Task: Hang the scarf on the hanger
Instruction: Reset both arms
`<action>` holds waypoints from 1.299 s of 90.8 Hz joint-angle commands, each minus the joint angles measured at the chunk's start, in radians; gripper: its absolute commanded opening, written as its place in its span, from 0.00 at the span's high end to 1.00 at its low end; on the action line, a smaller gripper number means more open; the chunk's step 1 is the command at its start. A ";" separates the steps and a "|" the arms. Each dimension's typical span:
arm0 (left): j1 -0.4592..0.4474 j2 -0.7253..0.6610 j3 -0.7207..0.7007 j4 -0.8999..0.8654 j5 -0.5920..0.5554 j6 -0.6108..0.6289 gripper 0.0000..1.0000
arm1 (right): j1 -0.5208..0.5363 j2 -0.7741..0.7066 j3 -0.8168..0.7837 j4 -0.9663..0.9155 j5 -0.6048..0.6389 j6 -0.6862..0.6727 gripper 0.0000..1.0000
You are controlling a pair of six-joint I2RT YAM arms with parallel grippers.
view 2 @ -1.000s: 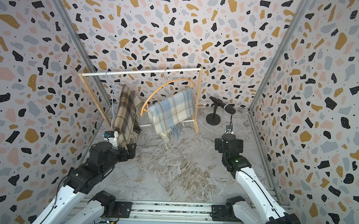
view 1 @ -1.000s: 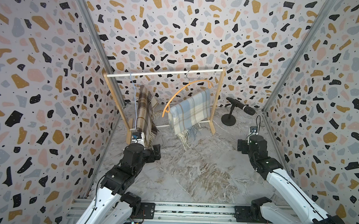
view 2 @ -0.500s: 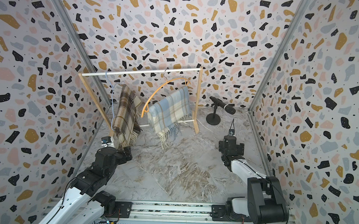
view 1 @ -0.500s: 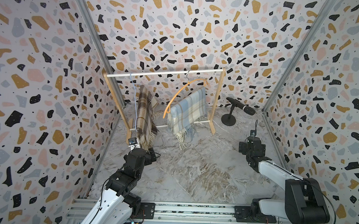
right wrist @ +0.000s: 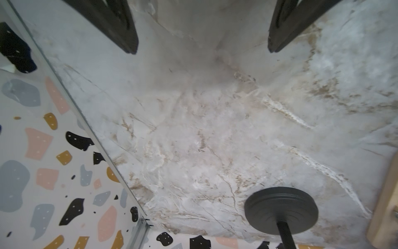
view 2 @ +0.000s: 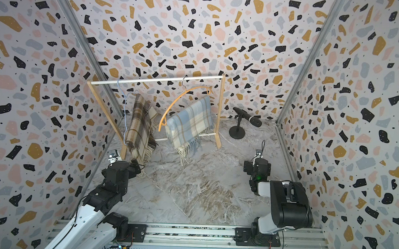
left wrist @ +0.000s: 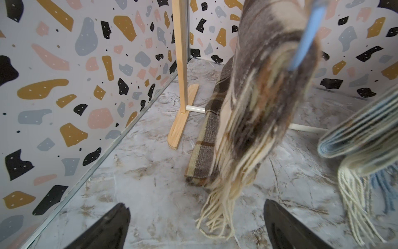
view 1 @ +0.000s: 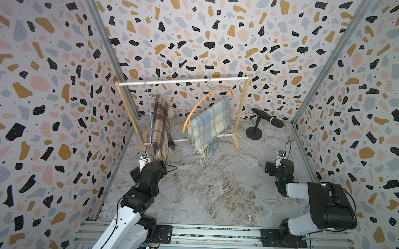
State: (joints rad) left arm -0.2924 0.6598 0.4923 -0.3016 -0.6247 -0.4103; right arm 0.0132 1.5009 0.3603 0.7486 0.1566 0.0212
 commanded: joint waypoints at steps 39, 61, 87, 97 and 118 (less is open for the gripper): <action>0.048 0.419 -0.077 0.674 0.041 0.258 0.00 | -0.003 0.009 -0.015 0.138 -0.073 -0.014 0.00; 0.060 0.619 -0.158 1.008 0.134 0.325 0.00 | -0.002 0.009 -0.014 0.137 -0.071 -0.014 0.00; 0.073 0.833 -0.206 1.330 0.238 0.370 0.00 | -0.002 0.009 -0.012 0.135 -0.071 -0.014 0.00; 0.073 0.850 -0.154 1.226 0.232 0.359 0.00 | -0.002 0.009 -0.013 0.135 -0.071 -0.014 0.00; 0.073 0.907 -0.030 1.045 0.252 0.366 0.00 | -0.003 0.009 -0.014 0.135 -0.071 -0.014 0.00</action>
State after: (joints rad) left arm -0.2245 1.5681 0.4728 0.7250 -0.3878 -0.0612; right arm 0.0132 1.5127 0.3489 0.8680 0.0925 0.0139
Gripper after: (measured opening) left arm 0.995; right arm 0.996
